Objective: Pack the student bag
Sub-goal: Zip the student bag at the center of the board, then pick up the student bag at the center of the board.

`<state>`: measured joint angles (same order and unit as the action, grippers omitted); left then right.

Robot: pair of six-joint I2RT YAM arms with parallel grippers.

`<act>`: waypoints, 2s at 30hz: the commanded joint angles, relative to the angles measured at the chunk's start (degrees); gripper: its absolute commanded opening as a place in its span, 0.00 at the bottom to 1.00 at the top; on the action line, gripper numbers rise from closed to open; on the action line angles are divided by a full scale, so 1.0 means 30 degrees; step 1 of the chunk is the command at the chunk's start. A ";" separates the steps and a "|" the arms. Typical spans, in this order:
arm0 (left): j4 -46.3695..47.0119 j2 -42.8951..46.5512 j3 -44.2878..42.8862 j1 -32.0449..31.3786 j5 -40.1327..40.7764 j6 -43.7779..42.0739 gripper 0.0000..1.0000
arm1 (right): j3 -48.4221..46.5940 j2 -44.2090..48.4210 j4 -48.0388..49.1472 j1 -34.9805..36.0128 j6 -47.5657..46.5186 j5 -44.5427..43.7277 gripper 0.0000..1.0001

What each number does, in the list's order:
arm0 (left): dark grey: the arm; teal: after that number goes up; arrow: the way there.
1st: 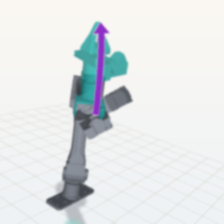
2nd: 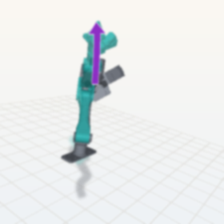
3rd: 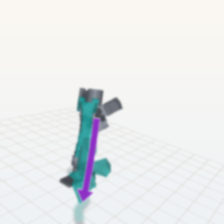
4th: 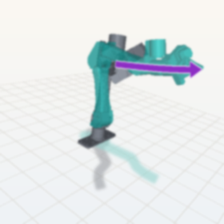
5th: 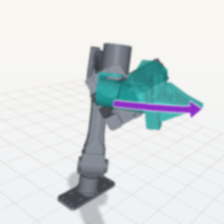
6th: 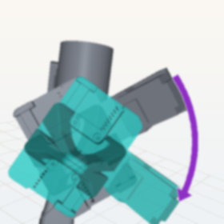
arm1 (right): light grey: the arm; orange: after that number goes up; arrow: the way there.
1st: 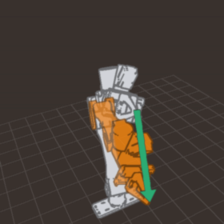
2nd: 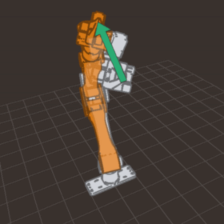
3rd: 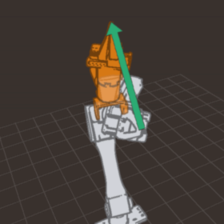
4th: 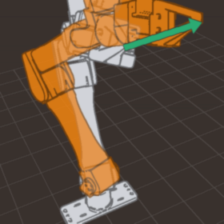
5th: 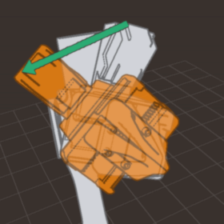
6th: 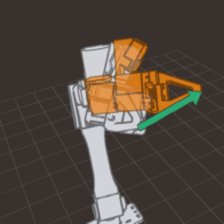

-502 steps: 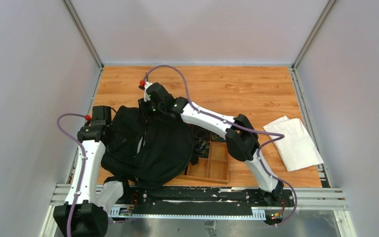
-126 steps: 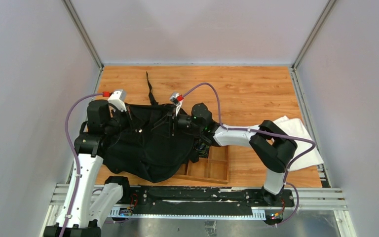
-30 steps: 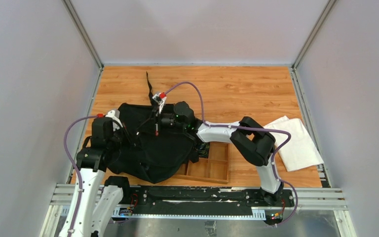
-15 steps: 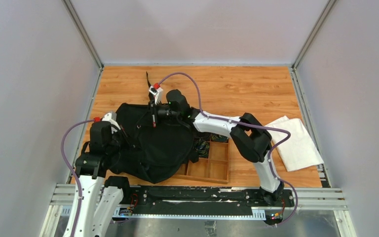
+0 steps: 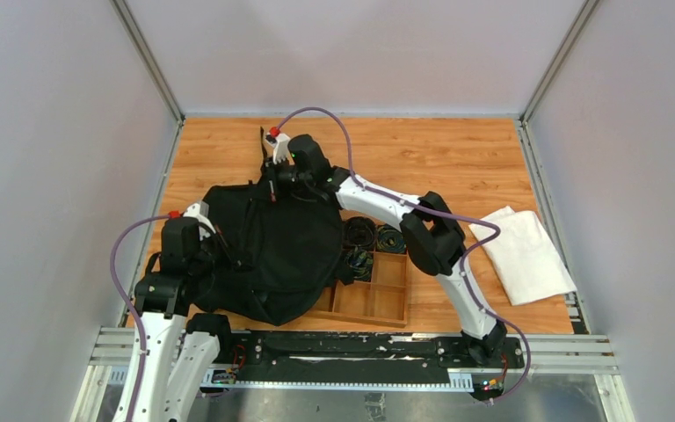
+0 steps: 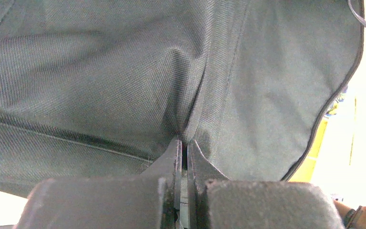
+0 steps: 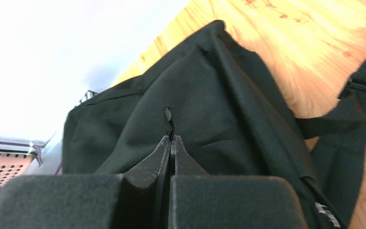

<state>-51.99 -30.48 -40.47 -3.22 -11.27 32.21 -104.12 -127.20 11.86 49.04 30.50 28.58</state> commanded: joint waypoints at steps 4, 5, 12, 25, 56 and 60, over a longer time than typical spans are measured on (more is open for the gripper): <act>-0.2238 0.0731 0.0124 -0.0177 -0.1704 0.0422 0.00 | -0.5615 -0.3167 -0.2623 -0.1983 -0.2090 -0.2917 0.00; -0.2292 0.0811 0.0192 -0.0162 -0.1720 0.0444 0.00 | -0.5813 -0.3254 -0.2732 -0.2037 -0.2181 -0.3005 0.00; -0.2353 0.0863 0.0143 -0.0163 -0.1599 0.0396 0.00 | -0.4919 -0.2128 -0.2754 -0.2293 -0.3035 -0.3325 0.00; -0.2446 -0.0381 -0.0957 -0.0185 -0.0107 0.0094 0.12 | -0.5318 -0.0376 -0.5809 -0.2963 -0.3618 -0.3557 0.54; 0.1864 -0.3302 0.0982 -0.0158 -0.0211 0.1049 0.76 | 0.7214 0.5006 -0.4610 -0.3110 -0.3578 0.4302 0.95; 0.2467 -0.4220 0.0930 -0.0197 -0.0210 0.1149 0.31 | 0.6205 0.4908 -0.4997 -0.3128 -0.3033 0.4874 0.19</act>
<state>-49.23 -40.91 -37.95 -3.46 -11.57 34.92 -80.99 -113.23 -3.05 38.57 19.66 38.46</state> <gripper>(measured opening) 0.573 0.587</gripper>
